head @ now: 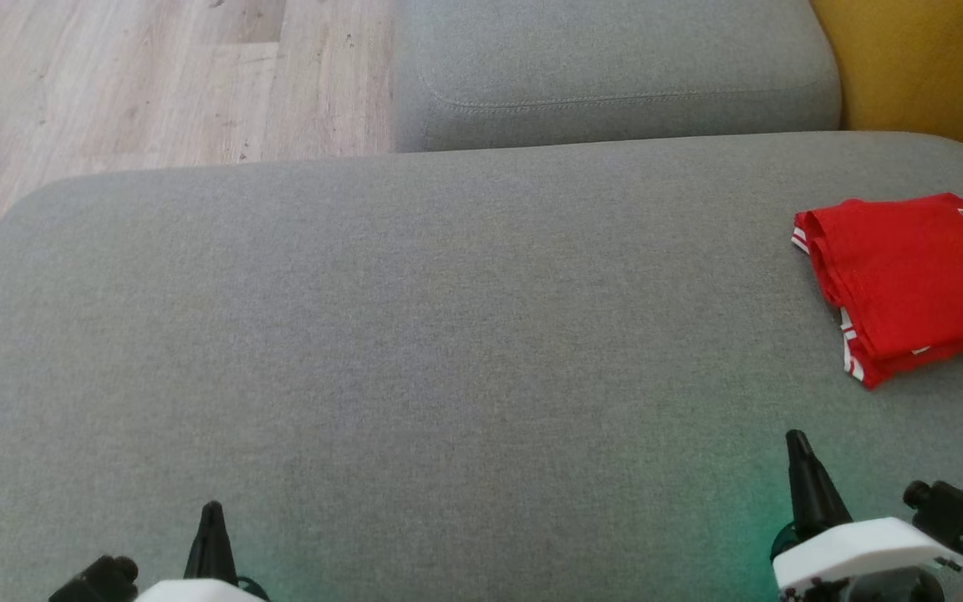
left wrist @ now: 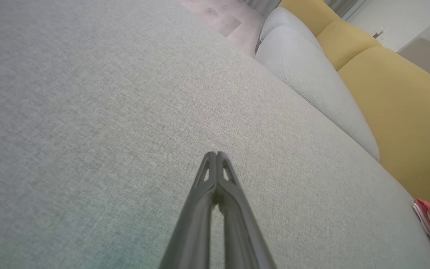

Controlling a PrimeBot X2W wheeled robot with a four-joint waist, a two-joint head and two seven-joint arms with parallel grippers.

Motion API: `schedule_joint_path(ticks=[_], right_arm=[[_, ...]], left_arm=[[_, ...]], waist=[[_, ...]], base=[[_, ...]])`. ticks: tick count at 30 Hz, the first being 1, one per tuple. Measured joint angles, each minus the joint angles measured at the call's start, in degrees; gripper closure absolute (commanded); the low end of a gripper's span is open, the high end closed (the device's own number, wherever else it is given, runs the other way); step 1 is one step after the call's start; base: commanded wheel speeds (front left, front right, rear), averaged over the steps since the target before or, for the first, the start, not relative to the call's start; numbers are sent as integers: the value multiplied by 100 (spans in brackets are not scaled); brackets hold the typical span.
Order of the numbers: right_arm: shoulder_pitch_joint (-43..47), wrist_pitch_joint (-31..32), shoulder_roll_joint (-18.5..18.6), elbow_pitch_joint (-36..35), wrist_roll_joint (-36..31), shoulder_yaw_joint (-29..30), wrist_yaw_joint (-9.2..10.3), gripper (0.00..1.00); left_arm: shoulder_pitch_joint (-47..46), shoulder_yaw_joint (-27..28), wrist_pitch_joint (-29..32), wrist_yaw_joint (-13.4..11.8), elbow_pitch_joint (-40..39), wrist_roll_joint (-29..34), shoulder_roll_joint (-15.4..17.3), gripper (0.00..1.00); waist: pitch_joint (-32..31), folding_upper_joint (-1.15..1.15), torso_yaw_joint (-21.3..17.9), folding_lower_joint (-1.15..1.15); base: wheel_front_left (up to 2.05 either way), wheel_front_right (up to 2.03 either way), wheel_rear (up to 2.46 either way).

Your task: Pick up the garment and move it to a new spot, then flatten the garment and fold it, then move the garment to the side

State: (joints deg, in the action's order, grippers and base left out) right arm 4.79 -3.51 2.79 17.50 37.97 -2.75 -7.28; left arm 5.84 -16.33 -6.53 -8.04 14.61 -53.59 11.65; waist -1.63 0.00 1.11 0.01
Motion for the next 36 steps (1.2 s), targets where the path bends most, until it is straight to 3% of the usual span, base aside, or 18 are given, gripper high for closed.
schedule_joint_path(ticks=[36], right_arm=[[-347, 354, 22, -52, 2428, 345, 0, 100]], left_arm=[[-363, 888, 550, 662, 40, -1682, -374, 100]], waist=[[79, 0, -49, 0]], base=[[0, 0, 0]])
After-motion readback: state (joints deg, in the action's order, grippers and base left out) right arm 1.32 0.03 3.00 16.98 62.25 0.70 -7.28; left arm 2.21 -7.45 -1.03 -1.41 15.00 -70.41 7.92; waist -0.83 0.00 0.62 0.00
